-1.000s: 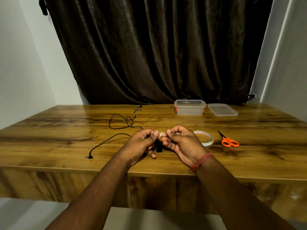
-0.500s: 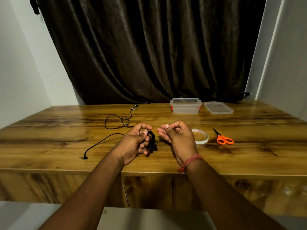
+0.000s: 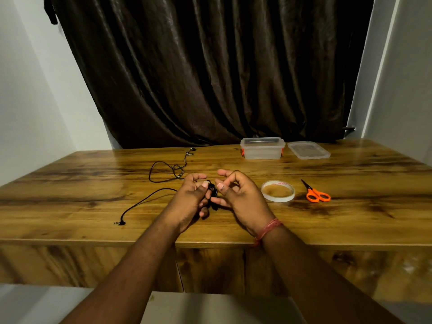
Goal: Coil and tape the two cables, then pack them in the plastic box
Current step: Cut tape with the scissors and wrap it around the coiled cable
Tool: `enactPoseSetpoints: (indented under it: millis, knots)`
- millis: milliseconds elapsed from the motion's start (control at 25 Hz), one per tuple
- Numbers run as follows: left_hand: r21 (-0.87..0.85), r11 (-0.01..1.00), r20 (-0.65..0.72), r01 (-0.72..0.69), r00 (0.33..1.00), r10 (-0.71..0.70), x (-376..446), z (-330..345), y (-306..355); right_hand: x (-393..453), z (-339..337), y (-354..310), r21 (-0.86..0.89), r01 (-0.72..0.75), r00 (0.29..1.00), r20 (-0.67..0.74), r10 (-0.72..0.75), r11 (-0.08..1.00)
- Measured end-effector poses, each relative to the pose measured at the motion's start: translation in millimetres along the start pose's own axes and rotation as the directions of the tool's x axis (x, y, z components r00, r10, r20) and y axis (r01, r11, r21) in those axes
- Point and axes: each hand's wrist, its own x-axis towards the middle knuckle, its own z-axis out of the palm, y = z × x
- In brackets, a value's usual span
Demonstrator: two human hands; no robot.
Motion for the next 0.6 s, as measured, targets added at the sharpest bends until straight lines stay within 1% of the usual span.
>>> enactPoseSetpoints:
  millis: [160,280,400,520,600]
  knots:
    - [0.026,1.0,0.076,0.001,0.997,-0.003,-1,-2,-1,-1,0,0,0.001,-0.011,1.0,0.022,0.011,1.0]
    - [0.011,1.0,0.101,-0.001,0.995,0.0,-2,-3,-1,1,-1,3,-0.055,0.022,1.0,0.015,-0.021,0.998]
    - [0.012,1.0,0.138,0.003,0.99,-0.004,-3,-3,-1,4,-4,7,-0.071,0.049,0.999,-0.004,-0.049,0.996]
    - [0.003,1.0,0.145,0.004,0.989,-0.004,-3,-3,0,6,-6,9,-0.107,0.048,0.999,-0.018,-0.05,0.993]
    - [-0.01,1.0,0.137,0.007,0.991,-0.006,-3,-4,0,6,-5,11,-0.09,0.036,0.998,-0.045,-0.041,0.995]
